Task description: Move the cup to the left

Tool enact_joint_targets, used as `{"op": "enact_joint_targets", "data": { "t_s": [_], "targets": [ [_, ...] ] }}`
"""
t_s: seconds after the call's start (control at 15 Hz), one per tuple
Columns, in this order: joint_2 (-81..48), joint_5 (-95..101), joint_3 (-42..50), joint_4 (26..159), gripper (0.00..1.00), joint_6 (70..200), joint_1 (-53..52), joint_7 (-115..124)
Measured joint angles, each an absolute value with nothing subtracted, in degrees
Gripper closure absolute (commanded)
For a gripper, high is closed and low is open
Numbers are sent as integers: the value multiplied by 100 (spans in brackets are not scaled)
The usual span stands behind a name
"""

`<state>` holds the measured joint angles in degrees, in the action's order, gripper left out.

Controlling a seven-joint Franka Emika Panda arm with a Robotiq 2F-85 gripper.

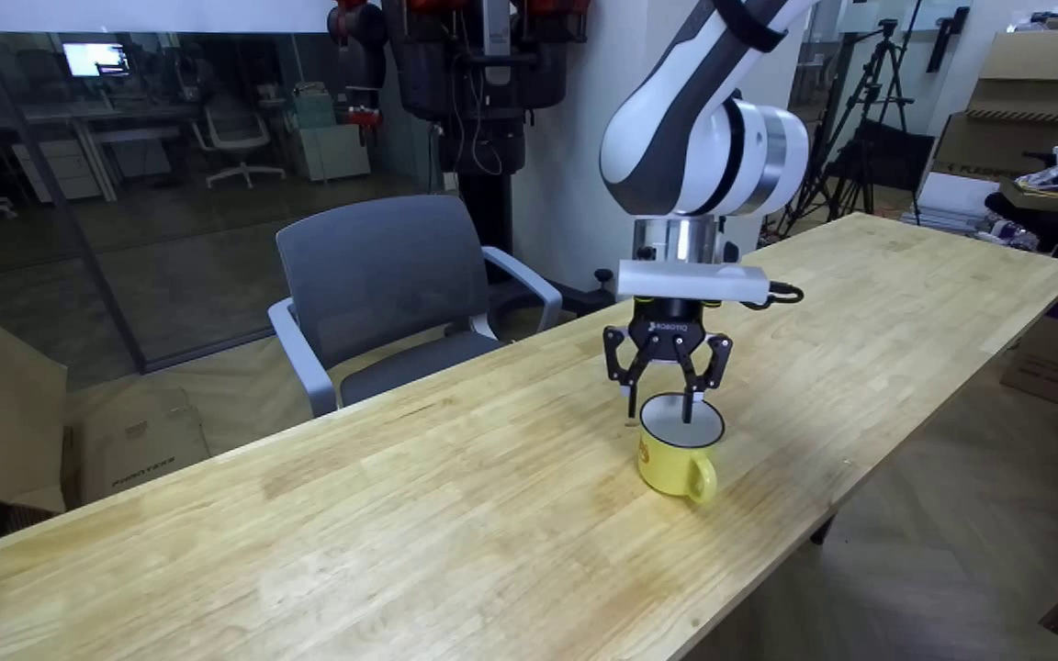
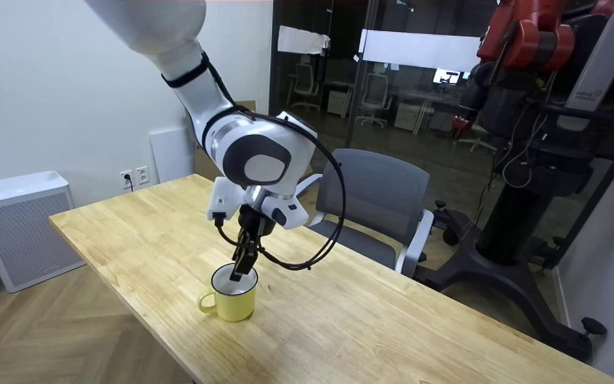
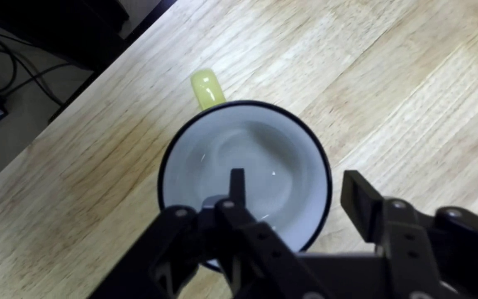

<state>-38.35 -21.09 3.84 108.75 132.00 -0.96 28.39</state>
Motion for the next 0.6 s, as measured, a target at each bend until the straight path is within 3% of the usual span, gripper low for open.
{"op": "enact_joint_targets", "data": {
  "t_s": [0.13, 0.6],
  "targets": [
    [-3678, -2011, 464, 10971, 0, 13238, -154, 2910],
    [-3267, -1455, 739, 11268, 0, 13589, -418, 3311]
  ]
}}
